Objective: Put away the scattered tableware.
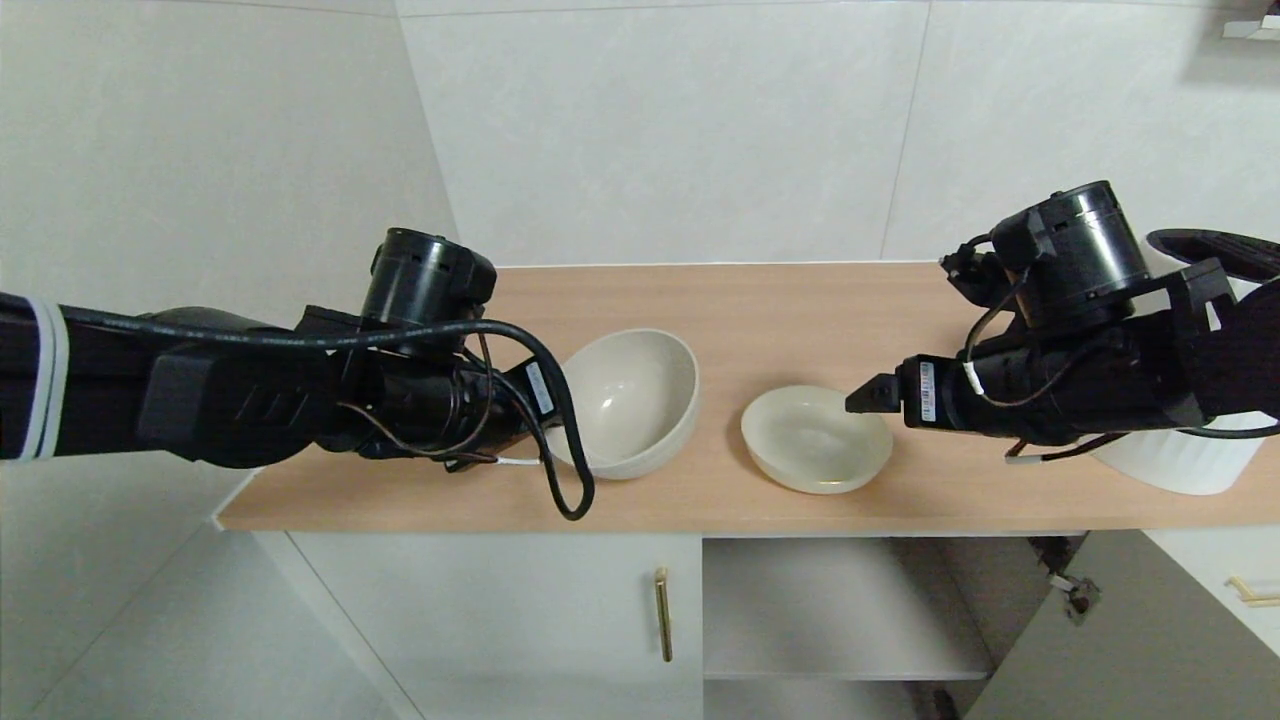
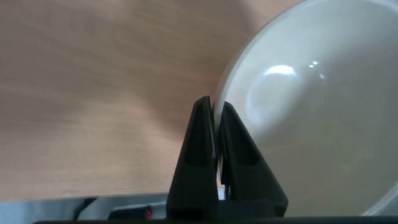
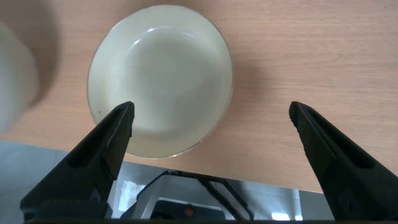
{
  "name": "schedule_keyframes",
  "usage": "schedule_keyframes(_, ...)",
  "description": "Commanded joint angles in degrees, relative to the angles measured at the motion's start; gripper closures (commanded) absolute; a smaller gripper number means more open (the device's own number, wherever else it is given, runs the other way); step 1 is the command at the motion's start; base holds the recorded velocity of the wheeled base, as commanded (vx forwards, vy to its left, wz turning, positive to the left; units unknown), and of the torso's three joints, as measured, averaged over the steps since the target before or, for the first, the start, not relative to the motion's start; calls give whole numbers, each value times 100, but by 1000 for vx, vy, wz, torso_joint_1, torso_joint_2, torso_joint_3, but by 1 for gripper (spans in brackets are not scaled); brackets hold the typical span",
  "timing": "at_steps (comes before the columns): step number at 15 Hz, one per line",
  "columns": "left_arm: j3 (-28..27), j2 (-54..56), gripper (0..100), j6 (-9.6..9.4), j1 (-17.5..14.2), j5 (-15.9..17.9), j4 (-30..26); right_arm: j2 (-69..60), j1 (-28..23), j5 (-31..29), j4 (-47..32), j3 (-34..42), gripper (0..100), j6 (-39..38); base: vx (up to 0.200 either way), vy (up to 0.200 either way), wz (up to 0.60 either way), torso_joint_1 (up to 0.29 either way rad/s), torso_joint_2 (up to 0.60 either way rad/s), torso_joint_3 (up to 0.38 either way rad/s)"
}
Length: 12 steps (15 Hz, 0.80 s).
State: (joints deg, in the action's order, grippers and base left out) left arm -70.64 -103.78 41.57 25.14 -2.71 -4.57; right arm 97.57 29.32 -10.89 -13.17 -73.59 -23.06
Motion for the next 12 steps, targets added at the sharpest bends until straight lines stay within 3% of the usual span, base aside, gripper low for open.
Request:
schedule_keyframes(1, -2, 68, 100, 0, 0, -2, 0, 7, 4, -10, -2, -15, 0, 4, 0, 0, 0, 0, 0, 0)
schedule_keyframes(4, 24, 156, 100, 0, 0, 7, -9, 130, 4, -98, 7, -15, 0, -5, 0, 0, 0, 0, 0, 0)
schedule_keyframes(10, 271, 508, 100, -202, 132, 51, -9, 1027, 206, -1205, 657, 65, 0, -23, 0, 0, 0, 0, 0, 0)
schedule_keyframes(12, 271, 508, 100, -202, 132, 51, -9, 1194, 206, -1214, 807, 56, 0, -23, 0, 0, 0, 0, 0, 0)
